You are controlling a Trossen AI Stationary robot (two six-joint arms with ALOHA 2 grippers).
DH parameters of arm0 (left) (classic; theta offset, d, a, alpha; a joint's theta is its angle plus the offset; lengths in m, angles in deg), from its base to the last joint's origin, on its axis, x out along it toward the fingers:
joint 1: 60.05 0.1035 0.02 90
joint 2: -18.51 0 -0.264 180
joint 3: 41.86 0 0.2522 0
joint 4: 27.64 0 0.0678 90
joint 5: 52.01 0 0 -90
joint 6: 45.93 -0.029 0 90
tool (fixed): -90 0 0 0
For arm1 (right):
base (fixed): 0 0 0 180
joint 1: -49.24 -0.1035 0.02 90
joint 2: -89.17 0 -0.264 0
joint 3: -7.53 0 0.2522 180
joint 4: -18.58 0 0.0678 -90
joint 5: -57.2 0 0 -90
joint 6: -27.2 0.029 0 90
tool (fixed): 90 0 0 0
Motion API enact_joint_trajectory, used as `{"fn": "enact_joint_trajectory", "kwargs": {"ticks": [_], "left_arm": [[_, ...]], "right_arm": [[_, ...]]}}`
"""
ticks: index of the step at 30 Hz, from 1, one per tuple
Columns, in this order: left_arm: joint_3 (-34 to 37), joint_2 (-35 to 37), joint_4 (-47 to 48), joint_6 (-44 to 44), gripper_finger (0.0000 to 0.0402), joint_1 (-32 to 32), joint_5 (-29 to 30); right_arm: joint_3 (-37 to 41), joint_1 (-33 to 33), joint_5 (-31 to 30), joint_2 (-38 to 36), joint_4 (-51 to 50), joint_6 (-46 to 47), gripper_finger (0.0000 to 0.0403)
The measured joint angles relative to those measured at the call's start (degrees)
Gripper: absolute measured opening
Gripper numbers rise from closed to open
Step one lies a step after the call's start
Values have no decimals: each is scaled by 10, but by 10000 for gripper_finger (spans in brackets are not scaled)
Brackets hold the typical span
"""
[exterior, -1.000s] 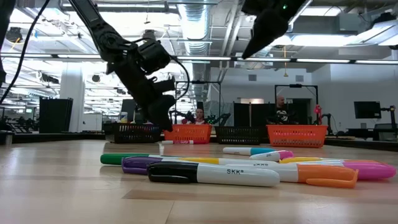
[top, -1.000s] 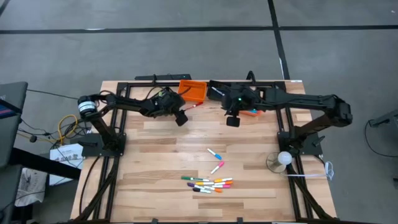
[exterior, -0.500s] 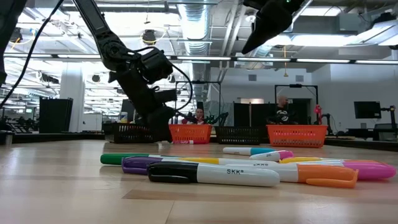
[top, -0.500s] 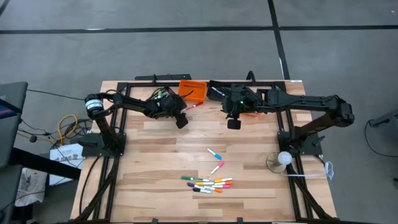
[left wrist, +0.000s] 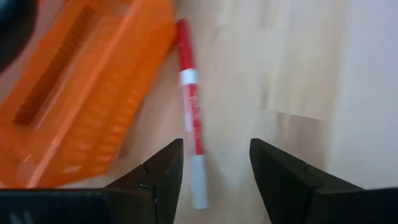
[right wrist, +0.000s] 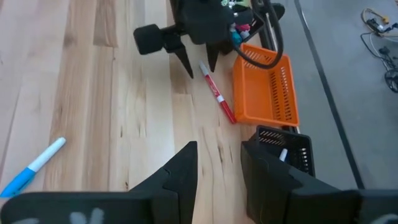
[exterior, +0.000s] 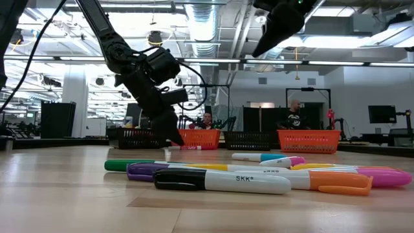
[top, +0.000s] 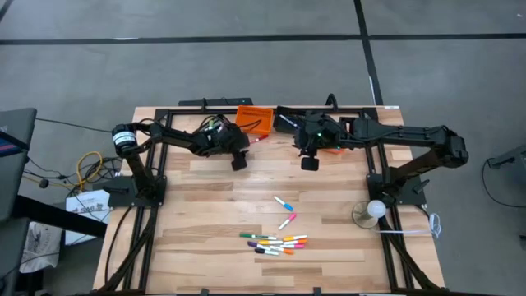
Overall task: Pick & Place Markers
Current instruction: Put the small red marker into the right black bin
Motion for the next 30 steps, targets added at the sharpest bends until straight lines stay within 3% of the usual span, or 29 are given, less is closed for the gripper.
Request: {"fn": "enact_joint_trajectory", "kwargs": {"ticks": [8,30], "left_arm": [[0,0,4,6,186,32,-51],[-62,-67,32,19,185,37,-43]], "right_arm": [[0,0,0,0,-13,0,111],[0,-4,-1,0,-22,0,111]]}}
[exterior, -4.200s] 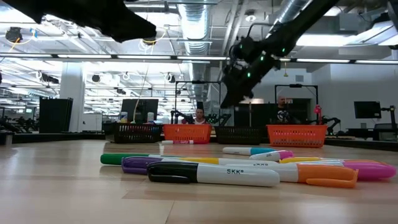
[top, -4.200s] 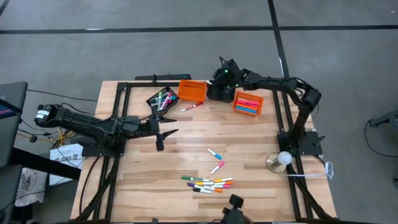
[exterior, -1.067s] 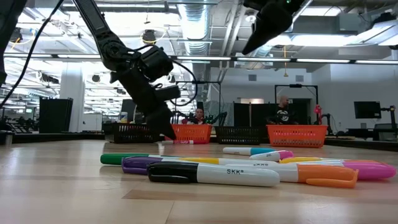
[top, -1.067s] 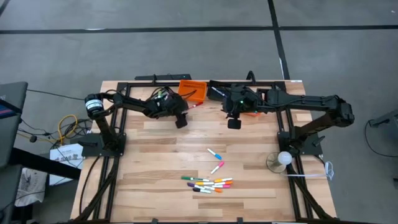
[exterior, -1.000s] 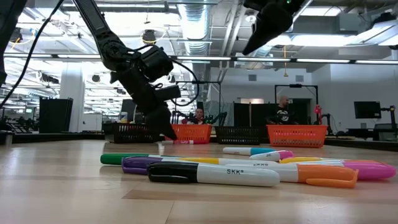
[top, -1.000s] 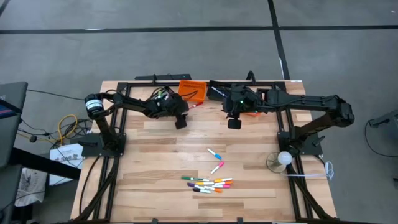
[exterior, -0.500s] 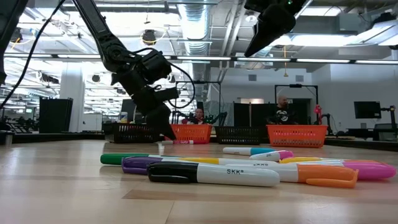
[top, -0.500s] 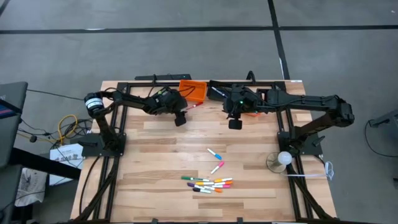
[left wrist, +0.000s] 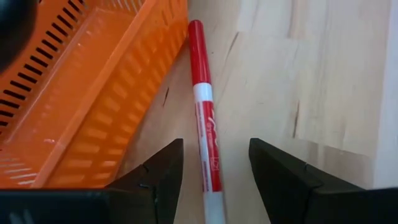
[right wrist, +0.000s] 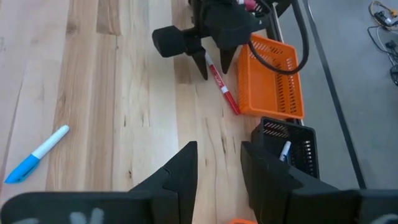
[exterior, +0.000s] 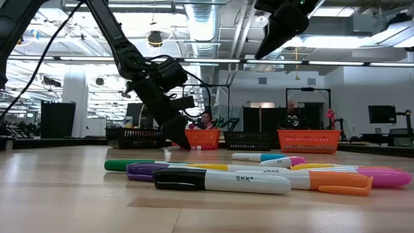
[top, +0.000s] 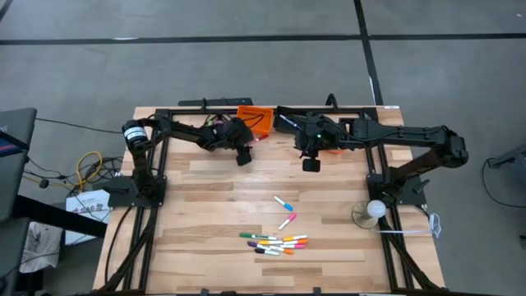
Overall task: Pick & Place Markers
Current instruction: Put the small red marker into the right black bin
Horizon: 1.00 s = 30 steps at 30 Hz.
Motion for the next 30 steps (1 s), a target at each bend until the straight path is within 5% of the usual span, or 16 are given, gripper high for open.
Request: {"fn": "enact_joint_trajectory", "kwargs": {"ticks": [5,22,30], "left_arm": [[1,1,10,7,176,-3,-20],[2,1,46,13,44,-86,-39],[3,0,26,38,38,-141,-50]], "right_arm": [[0,0,0,0,-3,0,111],[0,0,4,0,-6,48,111],[30,-6,132,31,-12,96,111]]}}
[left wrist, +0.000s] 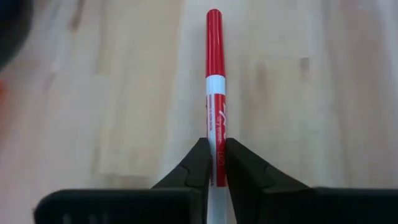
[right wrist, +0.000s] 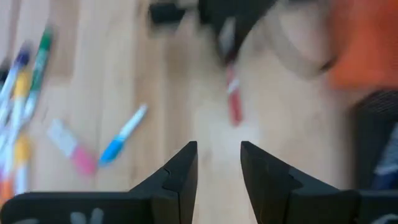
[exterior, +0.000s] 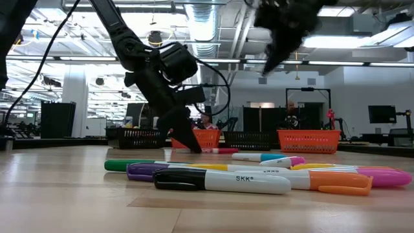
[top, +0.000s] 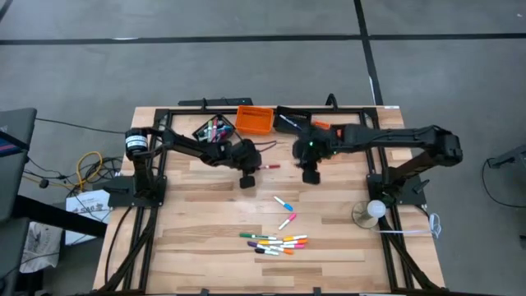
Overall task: Pick & Place Markers
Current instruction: Put the small red marker into the right black bin
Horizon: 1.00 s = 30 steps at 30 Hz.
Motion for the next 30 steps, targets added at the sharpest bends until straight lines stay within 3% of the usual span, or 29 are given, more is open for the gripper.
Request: {"fn": "enact_joint_trajectory", "kwargs": {"ticks": [2,8,13,22,30], "left_arm": [[0,0,0,5,39,-12,0],[1,0,-13,23,35,-50,-1],[1,-1,-26,37,43,-70,0],[2,-2,-38,50,41,-76,2],[2,-2,-42,51,39,-76,4]], "right_arm": [[29,-4,23,8,17,-4,111],[141,-18,19,37,245,-5,111],[181,-19,17,99,373,-24,111],[180,-19,17,223,452,-51,111],[178,-18,23,259,467,-50,111]]}}
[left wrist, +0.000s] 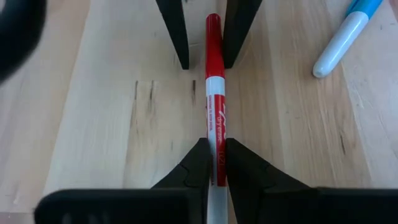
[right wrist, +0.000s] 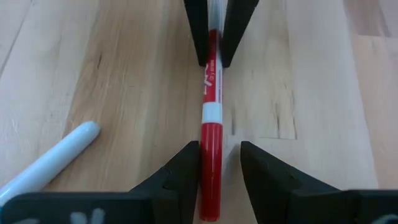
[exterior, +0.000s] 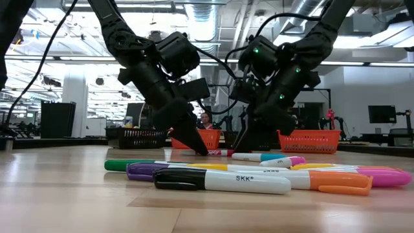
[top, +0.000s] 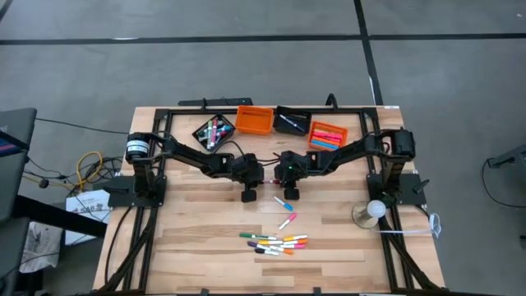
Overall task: Pick & Place Markers
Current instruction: Put the small red marker into the right black bin
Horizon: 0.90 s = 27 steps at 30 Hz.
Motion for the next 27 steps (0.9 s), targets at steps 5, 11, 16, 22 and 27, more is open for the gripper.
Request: {"fn": "enact_joint_trajectory", "kwargs": {"ticks": [5,11,16,22,27], "left_arm": [[0,0,-3,-6,56,-2,1],[0,0,-7,-6,74,-5,4],[0,0,-10,-3,83,-5,4],[1,50,35,15,87,-5,1],[28,156,62,38,87,-5,2]], "right_arm": [[0,3,1,-3,-4,4,94],[0,3,11,-3,-6,-2,20],[0,4,9,-3,-5,2,37],[0,4,9,-3,-6,-1,18],[1,5,8,-9,-11,0,20]]}}
